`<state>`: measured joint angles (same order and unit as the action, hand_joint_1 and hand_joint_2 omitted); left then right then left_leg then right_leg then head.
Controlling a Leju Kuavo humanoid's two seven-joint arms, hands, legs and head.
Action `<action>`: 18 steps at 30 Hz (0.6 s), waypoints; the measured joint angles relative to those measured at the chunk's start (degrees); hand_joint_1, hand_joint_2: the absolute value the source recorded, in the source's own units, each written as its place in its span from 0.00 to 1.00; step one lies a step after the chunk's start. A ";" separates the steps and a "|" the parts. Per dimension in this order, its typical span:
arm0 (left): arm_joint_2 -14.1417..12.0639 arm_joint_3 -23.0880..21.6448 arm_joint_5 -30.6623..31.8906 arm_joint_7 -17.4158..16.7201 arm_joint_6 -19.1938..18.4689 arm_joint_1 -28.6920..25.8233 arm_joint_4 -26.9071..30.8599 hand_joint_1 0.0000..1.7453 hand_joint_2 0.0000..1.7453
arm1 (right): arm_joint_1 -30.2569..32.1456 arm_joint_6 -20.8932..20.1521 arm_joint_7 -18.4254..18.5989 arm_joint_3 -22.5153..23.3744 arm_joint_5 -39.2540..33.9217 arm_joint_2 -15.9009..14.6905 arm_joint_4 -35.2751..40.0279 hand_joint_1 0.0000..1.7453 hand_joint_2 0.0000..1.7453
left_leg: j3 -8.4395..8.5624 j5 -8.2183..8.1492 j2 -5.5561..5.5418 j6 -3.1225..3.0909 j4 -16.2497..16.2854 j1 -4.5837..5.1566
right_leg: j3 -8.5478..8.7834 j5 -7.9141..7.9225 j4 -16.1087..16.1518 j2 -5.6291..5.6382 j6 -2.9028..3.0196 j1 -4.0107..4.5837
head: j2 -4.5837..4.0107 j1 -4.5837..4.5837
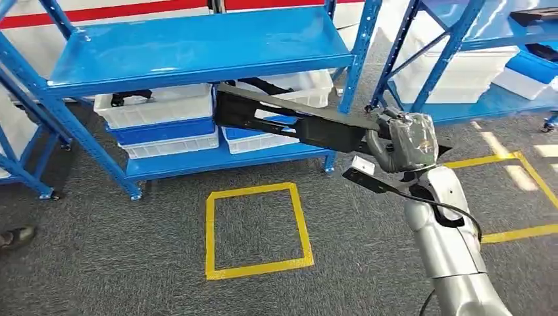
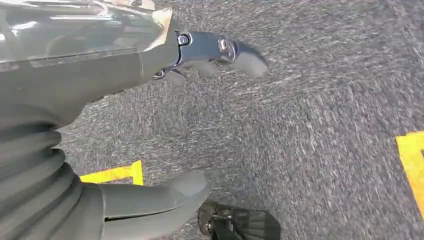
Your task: Take the parts from the cabinet and place them on the table.
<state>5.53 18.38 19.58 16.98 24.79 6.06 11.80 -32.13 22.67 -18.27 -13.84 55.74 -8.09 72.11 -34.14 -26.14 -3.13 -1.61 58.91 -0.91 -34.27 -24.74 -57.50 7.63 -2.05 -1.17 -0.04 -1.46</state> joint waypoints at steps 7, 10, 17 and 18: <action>0.26 0.02 0.52 0.00 0.17 -0.01 0.02 0.00 1.00 | 0.11 -0.02 -0.17 0.26 0.20 -0.09 0.15 1.00 0.00 | 0.44 0.95 5.73 -0.91 -1.72 -0.20 | -8.44 -6.50 -16.94 -7.02 -0.66 0.20 | 0.00 0.87; 0.33 0.02 0.74 0.00 0.17 0.11 0.04 0.00 1.00 | 0.02 0.00 -0.18 0.28 0.28 -0.11 0.22 1.00 0.00 | 0.50 0.64 7.88 -0.34 -1.30 -0.47 | -0.34 -0.94 -2.14 -9.82 -2.83 -0.63 | 0.00 0.90; 0.17 0.02 0.76 0.00 0.17 0.40 0.09 0.00 1.00 | -0.13 -0.02 -0.17 0.39 0.35 -0.20 0.48 1.00 0.00 | 0.36 -1.13 7.99 1.88 0.02 -0.49 | 0.06 0.17 -0.03 -7.99 0.43 -0.53 | 0.00 0.63; 0.17 0.02 0.83 0.02 0.20 0.39 0.09 0.00 1.00 | -0.24 -0.02 -0.17 0.39 0.42 -0.20 0.50 1.00 0.00 | -0.89 -3.66 5.33 1.85 3.34 -0.57 | -0.03 0.34 -0.06 -7.51 0.98 -0.54 | 0.00 0.64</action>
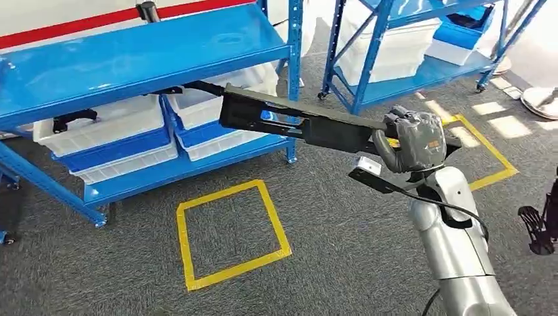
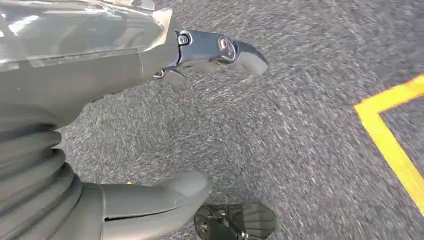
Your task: Take the parts from the cabinet and place them on the table.
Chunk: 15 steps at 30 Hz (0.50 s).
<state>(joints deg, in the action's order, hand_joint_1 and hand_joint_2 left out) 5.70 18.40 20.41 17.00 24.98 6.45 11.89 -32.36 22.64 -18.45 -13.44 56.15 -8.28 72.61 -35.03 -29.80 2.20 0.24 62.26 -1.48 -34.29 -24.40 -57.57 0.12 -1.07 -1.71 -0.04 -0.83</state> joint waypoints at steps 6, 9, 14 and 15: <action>0.00 0.04 0.07 0.04 0.00 -0.35 0.00 0.00 1.00 | 1.26 0.20 0.26 -0.02 0.44 0.24 0.00 1.00 0.00 | -3.31 -1.27 -2.48 -0.80 7.67 0.16 | -0.35 0.30 -0.24 4.44 0.68 0.81 | 0.00 -0.33; -0.31 0.22 -0.11 0.28 0.17 -0.45 0.00 0.00 1.00 | 1.20 0.35 0.26 -0.02 0.48 0.42 0.35 1.00 0.00 | 1.75 2.33 -9.01 -1.95 -2.65 -0.24 | -0.84 0.45 -0.73 6.54 0.30 1.22 | 0.00 -0.18; -0.13 0.26 -0.37 0.63 0.46 -0.58 0.00 0.00 1.00 | 1.90 0.55 0.20 -0.02 0.85 0.68 1.11 1.00 0.00 | 2.37 3.36 -5.03 -2.50 -4.61 0.02 | -2.38 1.10 -0.83 7.12 -1.31 0.65 | 0.00 -0.46; -0.15 0.44 -0.70 0.72 0.68 -0.73 0.00 0.00 1.00 | 1.50 0.50 0.22 -0.04 0.85 0.72 1.27 1.00 0.00 | 2.62 3.49 -4.19 -2.94 -4.97 0.16 | -3.83 -0.45 -3.33 2.93 -1.21 1.00 | 0.00 0.07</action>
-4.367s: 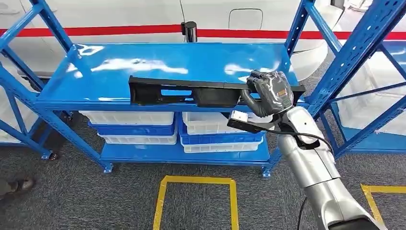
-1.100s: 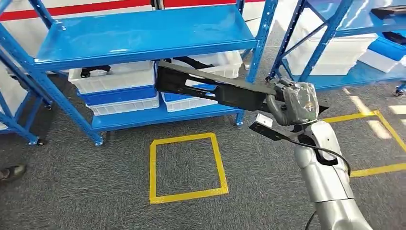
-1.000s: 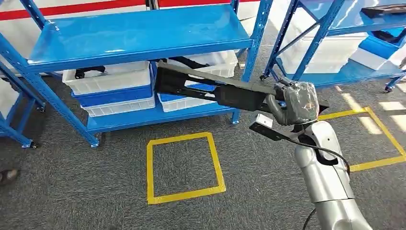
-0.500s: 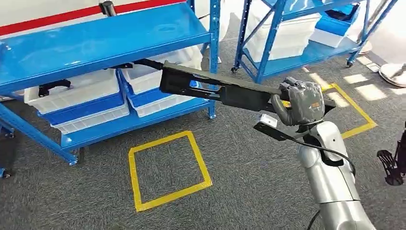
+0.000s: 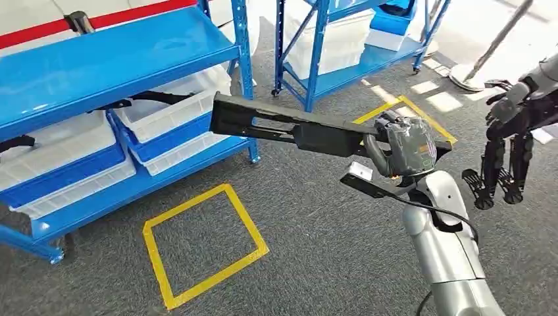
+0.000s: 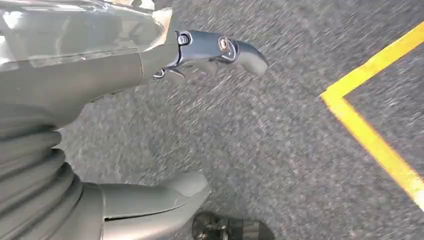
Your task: Take the parts from the cabinet and place them on the table.
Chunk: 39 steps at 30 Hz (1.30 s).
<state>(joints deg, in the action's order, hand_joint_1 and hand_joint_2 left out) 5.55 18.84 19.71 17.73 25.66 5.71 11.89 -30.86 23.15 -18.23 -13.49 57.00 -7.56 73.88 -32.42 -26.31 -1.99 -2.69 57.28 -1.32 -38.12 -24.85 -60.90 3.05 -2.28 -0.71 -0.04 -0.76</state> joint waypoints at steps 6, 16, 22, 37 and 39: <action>0.13 1.16 -0.48 0.57 0.17 -0.75 -0.02 0.00 1.00 | -0.30 -0.46 -0.02 -0.11 0.04 0.48 0.13 1.00 0.00 | -0.15 -0.14 5.51 0.19 0.06 0.22 | -3.61 -3.08 -9.21 -3.00 -1.44 -0.62 | 0.00 0.30; 0.17 1.42 -0.41 0.90 0.15 -0.74 -0.02 0.00 1.00 | -1.37 -0.72 0.00 -0.15 -0.09 0.68 0.22 1.00 0.00 | -1.34 -5.46 3.67 2.74 5.90 0.17 | 3.57 1.13 3.88 -3.34 1.61 -0.93 | 0.00 -0.37; 0.17 1.49 -0.50 0.92 0.15 -1.18 -0.04 0.00 1.00 | -1.26 -0.98 0.04 -0.24 -0.09 1.07 0.22 1.00 0.00 | -4.60 -4.11 1.45 2.24 10.77 0.15 | 3.47 1.16 3.47 1.53 2.06 -0.37 | 0.00 -0.55; 0.20 2.01 0.22 1.51 -0.20 -0.82 0.00 0.00 1.00 | -0.22 -1.22 1.05 -0.11 0.79 -0.11 0.61 1.00 0.00 | -0.05 -0.51 6.01 0.47 0.40 0.31 | -3.97 -2.81 -9.26 -2.92 -1.35 -0.63 | 0.00 0.15; 0.20 2.03 0.26 1.38 -0.20 -0.65 0.00 0.00 1.00 | -0.24 -1.14 1.27 -0.07 1.18 -0.24 0.88 1.00 0.00 | 0.44 -0.95 7.21 1.14 0.50 0.63 | 2.30 0.42 1.80 -7.72 -2.30 -0.92 | 0.00 0.22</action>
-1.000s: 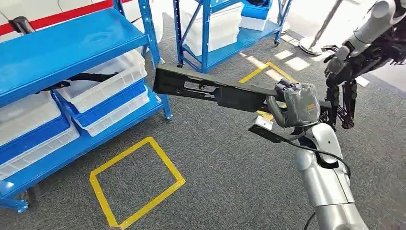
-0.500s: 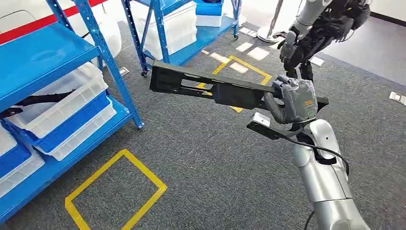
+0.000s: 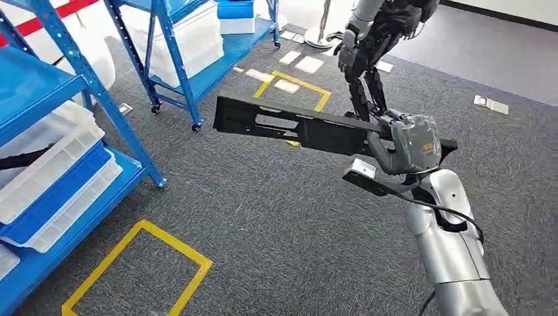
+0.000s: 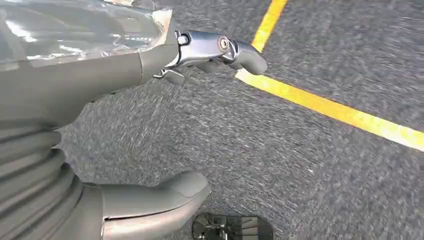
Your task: Take the parts from the cabinet and place them on the table.
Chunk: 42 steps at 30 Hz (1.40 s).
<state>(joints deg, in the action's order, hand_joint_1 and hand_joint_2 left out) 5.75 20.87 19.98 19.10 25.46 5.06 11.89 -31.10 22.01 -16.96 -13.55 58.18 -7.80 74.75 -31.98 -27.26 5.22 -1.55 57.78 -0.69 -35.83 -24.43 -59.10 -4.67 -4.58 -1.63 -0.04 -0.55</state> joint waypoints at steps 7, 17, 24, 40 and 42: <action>0.09 0.33 -0.52 0.18 0.15 0.04 0.00 0.00 1.00 | -0.35 0.00 0.31 -0.02 0.90 -0.22 0.52 1.00 0.00 | -0.51 -3.66 -2.48 1.70 3.36 -0.48 | 0.48 0.31 1.13 4.02 3.92 0.15 | 0.00 -0.57; 0.09 0.98 -0.74 0.59 -0.72 -0.35 -0.02 0.00 1.00 | -2.14 -0.33 0.92 0.00 1.38 0.06 0.76 1.00 0.00 | -1.63 0.22 -10.98 0.51 1.29 -0.79 | 0.32 0.50 0.65 11.83 4.15 1.23 | 0.00 -0.57; 0.13 2.14 -2.60 2.60 -2.16 -0.21 0.00 0.00 1.00 | -3.11 -0.48 1.44 0.20 1.46 -0.55 1.14 1.00 0.00 | -0.75 1.22 -5.59 -1.17 -0.37 -0.13 | -6.39 -3.90 -9.91 5.93 3.21 0.94 | 0.00 -0.04; 0.90 2.93 -0.72 10.40 -2.82 0.02 0.00 0.00 1.00 | -1.67 0.61 3.23 2.75 3.74 -2.45 2.47 1.00 0.00 | -3.52 -5.99 -4.50 1.62 8.47 -0.42 | 0.44 0.41 1.39 4.50 4.10 0.16 | 0.00 -0.64; 0.94 2.95 -0.66 10.29 -3.43 -0.05 -0.02 0.00 1.00 | -1.22 0.59 3.26 2.80 3.74 -2.45 2.47 1.00 0.00 | -7.40 -8.84 -5.34 1.61 16.38 -0.45 | 0.43 0.48 1.38 6.01 4.31 0.42 | 0.00 -0.77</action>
<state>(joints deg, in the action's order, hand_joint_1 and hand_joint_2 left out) 6.69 23.82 19.32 29.40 22.03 5.01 11.87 -32.32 22.60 -13.70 -10.75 61.92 -10.25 77.22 -39.38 -36.10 -0.12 0.06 74.16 -1.13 -35.40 -23.96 -57.73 1.34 -0.27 -1.20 -0.04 -1.31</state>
